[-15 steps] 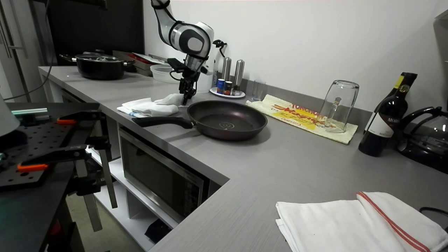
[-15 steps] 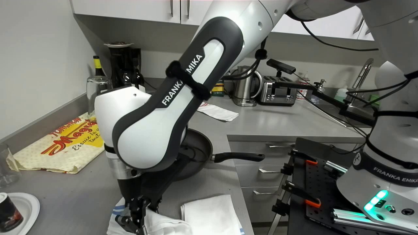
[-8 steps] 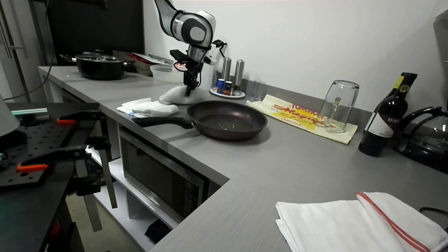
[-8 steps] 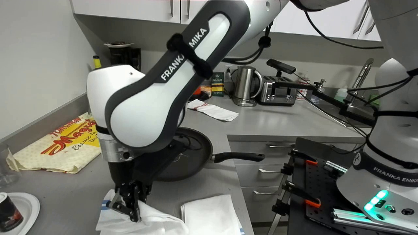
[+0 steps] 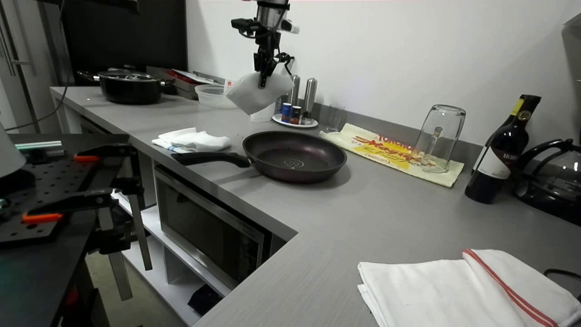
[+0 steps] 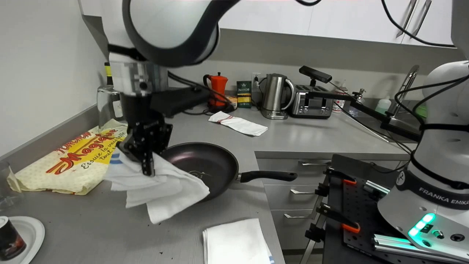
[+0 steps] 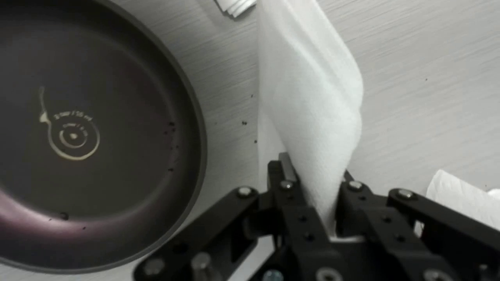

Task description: Pick the cloth and wipe the pan

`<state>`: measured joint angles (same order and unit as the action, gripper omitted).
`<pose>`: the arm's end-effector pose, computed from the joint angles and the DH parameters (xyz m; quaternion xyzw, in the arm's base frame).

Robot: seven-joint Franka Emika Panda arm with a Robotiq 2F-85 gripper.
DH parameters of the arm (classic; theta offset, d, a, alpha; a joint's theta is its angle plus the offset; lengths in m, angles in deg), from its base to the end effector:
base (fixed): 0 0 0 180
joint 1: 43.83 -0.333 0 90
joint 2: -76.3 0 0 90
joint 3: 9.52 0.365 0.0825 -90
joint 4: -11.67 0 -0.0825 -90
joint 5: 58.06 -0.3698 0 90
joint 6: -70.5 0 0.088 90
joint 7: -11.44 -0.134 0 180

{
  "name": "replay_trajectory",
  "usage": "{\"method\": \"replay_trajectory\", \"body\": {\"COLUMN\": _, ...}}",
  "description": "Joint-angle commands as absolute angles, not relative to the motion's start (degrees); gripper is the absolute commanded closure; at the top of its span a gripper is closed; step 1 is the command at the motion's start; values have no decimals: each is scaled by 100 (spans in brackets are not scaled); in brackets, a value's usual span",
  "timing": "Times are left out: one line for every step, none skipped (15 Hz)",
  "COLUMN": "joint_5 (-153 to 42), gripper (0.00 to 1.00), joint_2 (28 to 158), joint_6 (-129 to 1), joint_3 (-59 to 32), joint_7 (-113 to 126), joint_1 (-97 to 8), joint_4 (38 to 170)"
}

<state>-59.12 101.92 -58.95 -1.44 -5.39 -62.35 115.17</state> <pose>0.5936 0.2886 0.3263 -0.9967 -0.0723 0.0093 0.0367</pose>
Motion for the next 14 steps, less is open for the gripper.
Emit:
{"method": "replay_trajectory", "body": {"joint_5": -5945, "gripper": 95, "joint_2": 9557, "joint_6": -5716, "joint_3": -210, "joint_7": -420, "joint_1": -5940, "joint_4": 11714}}
{"method": "replay_trajectory", "body": {"joint_5": -5812, "gripper": 95, "joint_2": 9450, "joint_6": -5679, "joint_3": -285, "joint_7": -452, "joint_1": -5880, "joint_4": 11703}}
{"method": "replay_trajectory", "body": {"joint_5": -5699, "gripper": 95, "joint_2": 9376, "joint_6": -5635, "joint_3": -330, "joint_7": -413, "joint_1": -5820, "joint_4": 11697}}
{"method": "replay_trajectory", "body": {"joint_5": -5422, "gripper": 95, "joint_2": 9323, "joint_6": -5567, "joint_3": -439, "joint_7": -488, "joint_1": -5801, "joint_4": 11713}}
{"method": "replay_trajectory", "body": {"joint_5": -5183, "gripper": 95, "joint_2": 9294, "joint_6": -5523, "joint_3": -516, "joint_7": -513, "joint_1": -5767, "joint_4": 11737}}
{"method": "replay_trajectory", "body": {"joint_5": -4925, "gripper": 95, "joint_2": 9304, "joint_6": -5436, "joint_3": -597, "joint_7": -535, "joint_1": -5735, "joint_4": 11772}}
{"method": "replay_trajectory", "body": {"joint_5": -4637, "gripper": 95, "joint_2": 9333, "joint_6": -5371, "joint_3": -679, "joint_7": -589, "joint_1": -5730, "joint_4": 11808}}
{"method": "replay_trajectory", "body": {"joint_5": -4374, "gripper": 95, "joint_2": 9396, "joint_6": -5293, "joint_3": -739, "joint_7": -616, "joint_1": -5727, "joint_4": 11830}}
{"method": "replay_trajectory", "body": {"joint_5": -4221, "gripper": 95, "joint_2": 9485, "joint_6": -5146, "joint_3": -763, "joint_7": -571, "joint_1": -5710, "joint_4": 11837}}
{"method": "replay_trajectory", "body": {"joint_5": -3981, "gripper": 95, "joint_2": 9579, "joint_6": -5062, "joint_3": -806, "joint_7": -602, "joint_1": -5726, "joint_4": 11875}}
{"method": "replay_trajectory", "body": {"joint_5": -3842, "gripper": 95, "joint_2": 9684, "joint_6": -4953, "joint_3": -820, "joint_7": -588, "joint_1": -5730, "joint_4": 11871}}
{"method": "replay_trajectory", "body": {"joint_5": -3655, "gripper": 95, "joint_2": 9804, "joint_6": -4909, "joint_3": -845, "joint_7": -619, "joint_1": -5751, "joint_4": 11880}}
{"method": "replay_trajectory", "body": {"joint_5": -3490, "gripper": 95, "joint_2": 9941, "joint_6": -4876, "joint_3": -863, "joint_7": -644, "joint_1": -5769, "joint_4": 11861}}
{"method": "replay_trajectory", "body": {"joint_5": -3299, "gripper": 95, "joint_2": 10118, "joint_6": -4889, "joint_3": -895, "joint_7": -701, "joint_1": -5797, "joint_4": 11803}}
